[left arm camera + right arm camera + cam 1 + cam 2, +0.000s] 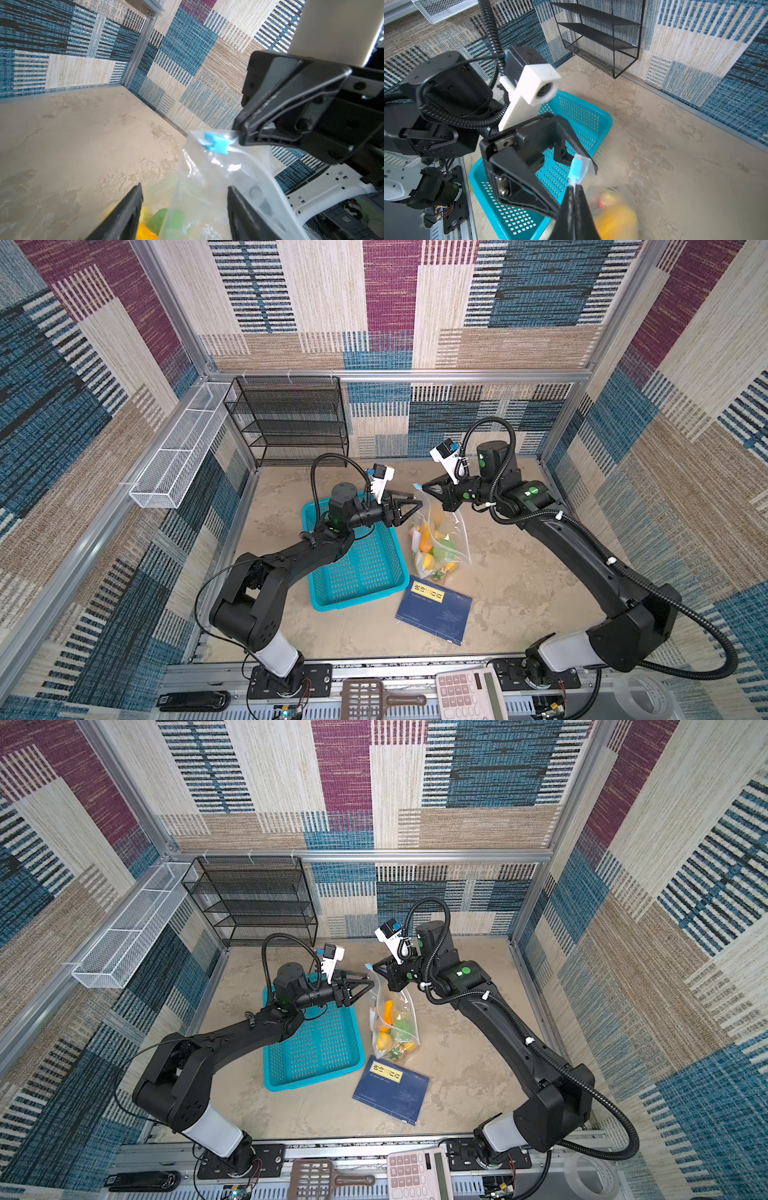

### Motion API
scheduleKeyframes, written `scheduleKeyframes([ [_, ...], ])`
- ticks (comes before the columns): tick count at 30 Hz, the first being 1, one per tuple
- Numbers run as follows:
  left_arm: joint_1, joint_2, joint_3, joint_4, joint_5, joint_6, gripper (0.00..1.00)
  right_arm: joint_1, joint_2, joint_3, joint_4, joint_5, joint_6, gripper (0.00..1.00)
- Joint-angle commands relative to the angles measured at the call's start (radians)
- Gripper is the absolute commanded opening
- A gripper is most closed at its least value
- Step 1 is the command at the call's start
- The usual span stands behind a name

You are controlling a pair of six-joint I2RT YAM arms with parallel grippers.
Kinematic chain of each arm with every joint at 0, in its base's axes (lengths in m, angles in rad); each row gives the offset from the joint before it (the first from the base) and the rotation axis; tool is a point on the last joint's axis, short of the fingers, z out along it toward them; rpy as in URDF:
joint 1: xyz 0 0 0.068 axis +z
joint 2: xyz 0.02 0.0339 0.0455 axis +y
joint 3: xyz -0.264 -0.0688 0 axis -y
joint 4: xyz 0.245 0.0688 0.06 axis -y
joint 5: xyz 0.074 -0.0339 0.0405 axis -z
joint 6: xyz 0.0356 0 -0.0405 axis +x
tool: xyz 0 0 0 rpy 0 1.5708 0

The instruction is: Place the food in the zip-top bag and seal the zipper

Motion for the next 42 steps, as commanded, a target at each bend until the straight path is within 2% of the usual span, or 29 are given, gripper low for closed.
scheduleKeyframes([
  [1, -0.002, 0.034, 0.013, 0.102, 0.046, -0.036, 0.57, -0.003, 0.004, 0.005, 0.054, -0.025, -0.011, 0.0],
  [5, -0.002, 0.068, 0.029, 0.151, 0.045, -0.074, 0.29, -0.004, 0.003, 0.001, 0.056, -0.026, -0.014, 0.0],
  [7, -0.002, 0.07, 0.033, 0.169, 0.05, -0.094, 0.04, -0.008, 0.001, -0.007, 0.059, -0.019, -0.014, 0.0],
  [8, -0.002, 0.067, 0.035, 0.17, 0.046, -0.102, 0.0, -0.01, 0.001, -0.008, 0.059, -0.015, -0.012, 0.0],
  [10, -0.002, 0.048, 0.028, 0.152, 0.026, -0.101, 0.0, -0.016, -0.002, -0.015, 0.063, -0.005, -0.011, 0.0],
  [12, -0.002, 0.008, 0.011, 0.081, -0.052, -0.081, 0.0, -0.023, -0.003, -0.012, 0.067, 0.004, -0.012, 0.0],
  [13, -0.002, -0.011, 0.005, 0.046, -0.082, -0.07, 0.0, -0.023, -0.005, -0.004, 0.064, 0.012, -0.009, 0.05],
  [15, -0.004, -0.057, -0.01, -0.027, -0.169, -0.068, 0.0, -0.024, -0.016, 0.013, 0.071, 0.069, 0.005, 0.32],
  [16, -0.006, -0.075, -0.015, -0.055, -0.201, -0.068, 0.0, -0.024, -0.022, 0.019, 0.074, 0.102, 0.01, 0.4],
  [19, -0.022, -0.132, -0.02, -0.146, -0.311, -0.057, 0.0, -0.024, -0.041, 0.05, 0.061, 0.187, 0.017, 0.54],
  [20, -0.03, -0.147, -0.02, -0.189, -0.337, -0.047, 0.0, -0.024, -0.048, 0.062, 0.053, 0.207, 0.021, 0.57],
  [25, -0.061, -0.178, -0.012, -0.247, -0.377, 0.002, 0.0, -0.021, -0.082, 0.084, 0.026, 0.189, 0.001, 0.58],
  [32, -0.078, -0.159, -0.012, -0.249, -0.346, 0.019, 0.0, -0.002, -0.021, 0.116, -0.015, 0.142, -0.098, 0.57],
  [39, -0.09, -0.175, -0.014, -0.273, -0.348, 0.046, 0.0, 0.008, 0.04, 0.072, 0.042, 0.134, -0.236, 0.48],
  [42, -0.092, -0.179, -0.017, -0.283, -0.351, 0.056, 0.0, 0.009, 0.042, 0.049, 0.076, 0.124, -0.284, 0.48],
])
